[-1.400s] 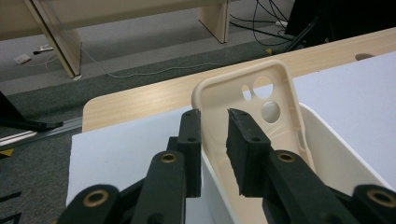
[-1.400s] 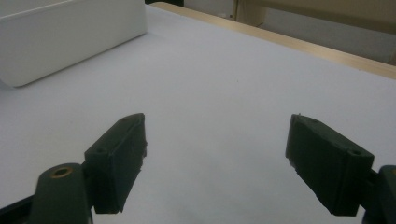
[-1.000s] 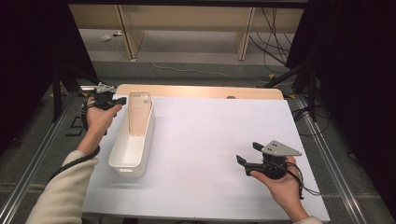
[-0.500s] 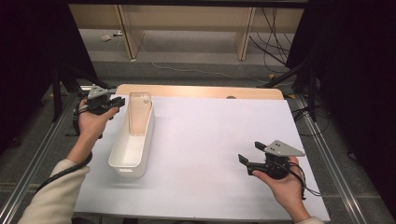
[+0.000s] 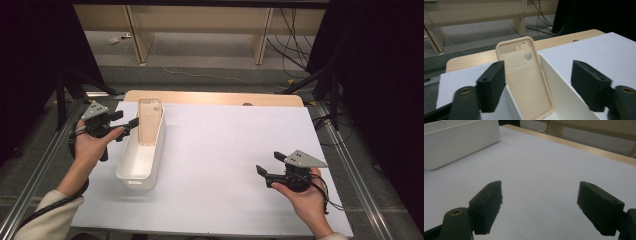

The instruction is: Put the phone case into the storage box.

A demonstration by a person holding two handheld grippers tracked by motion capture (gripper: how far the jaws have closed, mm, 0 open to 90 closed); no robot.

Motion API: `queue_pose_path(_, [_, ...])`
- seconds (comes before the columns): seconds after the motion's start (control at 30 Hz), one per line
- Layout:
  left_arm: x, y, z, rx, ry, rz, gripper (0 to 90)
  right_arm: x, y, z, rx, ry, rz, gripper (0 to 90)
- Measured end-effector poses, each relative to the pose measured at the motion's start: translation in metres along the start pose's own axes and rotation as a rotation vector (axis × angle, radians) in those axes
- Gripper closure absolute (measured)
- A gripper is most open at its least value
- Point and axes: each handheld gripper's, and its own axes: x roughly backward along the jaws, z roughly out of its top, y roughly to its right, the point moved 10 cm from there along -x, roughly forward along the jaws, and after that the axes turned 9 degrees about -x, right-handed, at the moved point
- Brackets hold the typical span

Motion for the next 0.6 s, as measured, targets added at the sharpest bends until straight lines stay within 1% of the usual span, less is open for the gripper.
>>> queue_pose_path(0.03, [0.002, 0.004, 0.0, 0.002, 0.006, -0.011, 20.3, 0.003, -0.001, -0.002, -0.015, -0.027, 0.003, 21.3])
queue_pose_path(0.07, [0.003, 0.009, 0.001, -0.002, 0.013, -0.025, 16.4, 0.003, -0.001, -0.002, -0.016, -0.028, 0.004, 21.3])
queue_pose_path(0.1, [0.005, 0.013, 0.001, -0.004, 0.023, -0.029, 14.7, 0.003, 0.001, -0.001, -0.002, -0.016, -0.003, 21.3])
queue_pose_path(0.13, [0.007, 0.016, 0.001, -0.015, 0.026, -0.035, 13.6, 0.001, -0.001, -0.001, -0.023, 0.0, 0.015, 21.3])
queue_pose_path(0.23, [0.012, 0.029, 0.002, -0.029, 0.039, -0.065, 6.7, 0.001, -0.001, -0.001, -0.032, 0.001, 0.016, 21.2])
queue_pose_path(0.27, [0.014, 0.034, 0.002, -0.031, 0.044, -0.077, 4.9, 0.002, 0.0, 0.0, -0.02, 0.004, 0.007, 21.2])
queue_pose_path(0.3, [0.015, 0.038, 0.001, -0.036, 0.045, -0.081, 3.7, 0.004, 0.0, -0.002, -0.015, -0.022, 0.006, 21.2])
queue_pose_path(0.33, [0.016, 0.042, 0.0, -0.044, 0.042, -0.09, 2.4, 0.004, 0.0, -0.002, -0.011, -0.02, 0.005, 21.2])
queue_pose_path(0.37, [0.017, 0.046, -0.001, -0.046, 0.045, -0.098, 1.1, 0.003, 0.001, 0.0, 0.0, 0.003, 0.005, 21.2])
queue_pose_path(0.4, [0.019, 0.05, -0.002, -0.045, 0.045, -0.103, 0.2, 0.004, 0.001, -0.001, -0.014, -0.002, 0.007, 21.2])
queue_pose_path(0.43, [0.02, 0.053, -0.003, -0.053, 0.044, -0.11, 0.0, 0.004, 0.001, 0.0, -0.016, 0.007, 0.005, 21.2])
queue_pose_path(0.5, [0.022, 0.06, -0.003, -0.057, 0.051, -0.116, 0.0, 0.005, 0.002, -0.001, -0.022, 0.0, 0.004, 21.1])
queue_pose_path(0.53, [0.024, 0.063, -0.002, -0.067, 0.056, -0.119, 0.0, 0.006, 0.0, -0.001, -0.032, -0.003, 0.009, 21.1])
queue_pose_path(0.6, [0.027, 0.068, -0.002, -0.071, 0.063, -0.123, 0.0, 0.006, 0.001, -0.001, -0.02, -0.002, 0.005, 21.0])
